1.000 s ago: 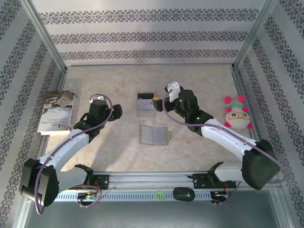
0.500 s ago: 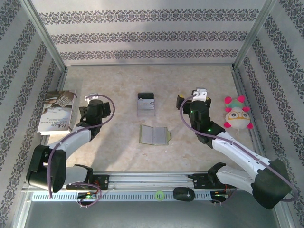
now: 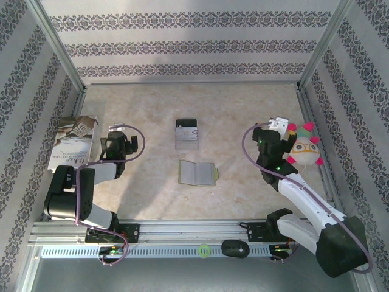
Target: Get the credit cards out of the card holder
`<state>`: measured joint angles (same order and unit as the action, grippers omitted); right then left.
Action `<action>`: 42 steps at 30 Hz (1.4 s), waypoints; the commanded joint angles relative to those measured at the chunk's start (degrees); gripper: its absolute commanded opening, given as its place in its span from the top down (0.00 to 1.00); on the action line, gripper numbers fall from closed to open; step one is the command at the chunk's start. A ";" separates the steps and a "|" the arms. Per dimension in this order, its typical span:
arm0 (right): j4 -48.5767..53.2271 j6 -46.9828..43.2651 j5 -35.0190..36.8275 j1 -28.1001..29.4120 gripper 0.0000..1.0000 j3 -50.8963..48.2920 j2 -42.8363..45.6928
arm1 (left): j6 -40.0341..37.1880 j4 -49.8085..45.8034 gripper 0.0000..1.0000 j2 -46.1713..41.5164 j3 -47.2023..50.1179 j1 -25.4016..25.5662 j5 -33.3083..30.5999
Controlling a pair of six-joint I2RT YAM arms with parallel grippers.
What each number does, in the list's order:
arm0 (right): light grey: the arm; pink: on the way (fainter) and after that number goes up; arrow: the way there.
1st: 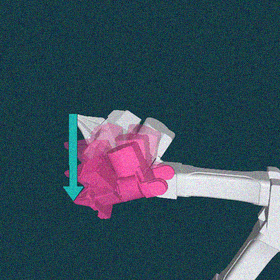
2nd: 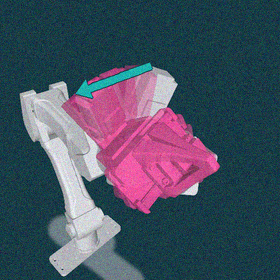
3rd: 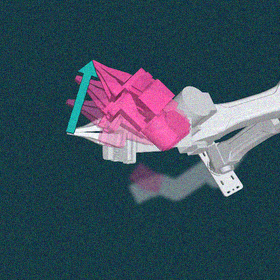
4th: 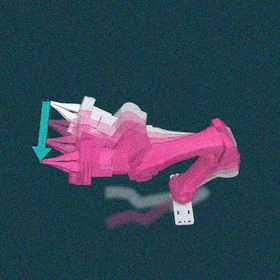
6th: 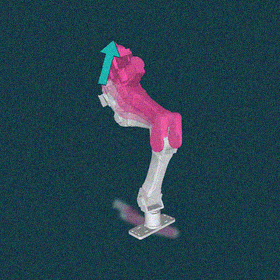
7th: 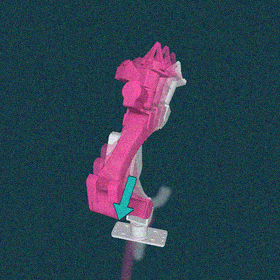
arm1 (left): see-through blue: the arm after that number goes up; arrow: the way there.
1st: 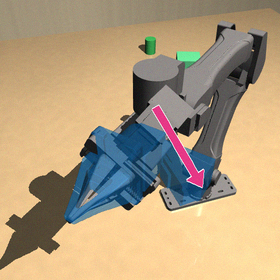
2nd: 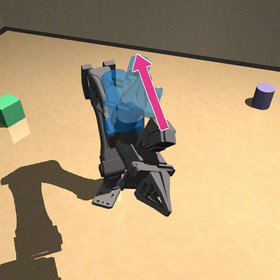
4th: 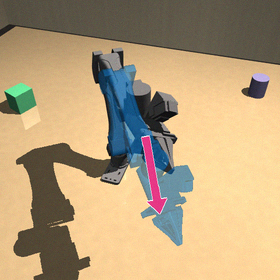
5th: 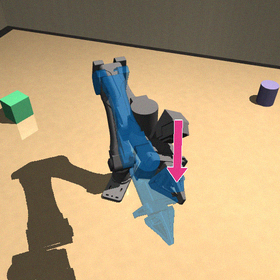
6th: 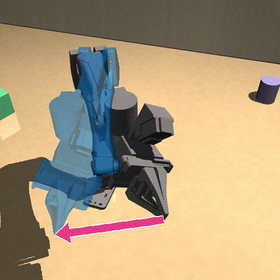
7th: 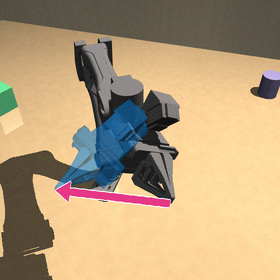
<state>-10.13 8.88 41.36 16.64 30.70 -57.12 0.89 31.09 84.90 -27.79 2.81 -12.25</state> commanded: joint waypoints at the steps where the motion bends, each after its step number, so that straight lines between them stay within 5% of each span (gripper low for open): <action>1: -4.86 -5.37 -4.10 -5.29 0.02 -3.61 -1.85 | -2.61 2.67 0.01 -0.35 -1.42 -1.88 9.49; 4: -15.04 -5.67 -11.40 -8.87 0.02 -7.47 -5.58 | -2.09 0.30 0.01 1.22 -3.53 -3.32 15.32; 6: -20.97 -6.82 -17.32 -10.30 0.02 -8.54 -8.86 | -0.15 7.21 0.00 2.46 -1.21 -4.12 16.15; 10: -31.22 -8.67 -23.56 -11.26 0.02 -9.68 -16.38 | 0.36 27.06 0.01 7.14 6.73 -3.87 12.74; 12: -37.76 -7.94 -25.74 -11.63 0.02 -10.59 -21.27 | 0.72 21.21 0.01 5.34 5.62 -3.86 12.67; 17: -50.43 -7.48 -27.01 -12.12 0.02 -11.78 -31.85 | 1.76 29.43 0.01 6.54 8.52 -2.72 4.04; 19: -43.65 -6.71 -28.08 -12.87 0.02 -9.86 -29.63 | 2.18 28.08 0.01 5.91 8.55 -2.72 4.36; 31: -46.12 -5.76 -26.33 -13.13 0.02 -10.31 -30.37 | -0.84 22.84 0.01 6.22 5.55 -2.72 11.70; 42: -46.12 -5.72 -26.34 -13.17 0.02 -10.31 -30.40 | -0.89 23.36 0.01 6.38 5.64 -2.72 11.85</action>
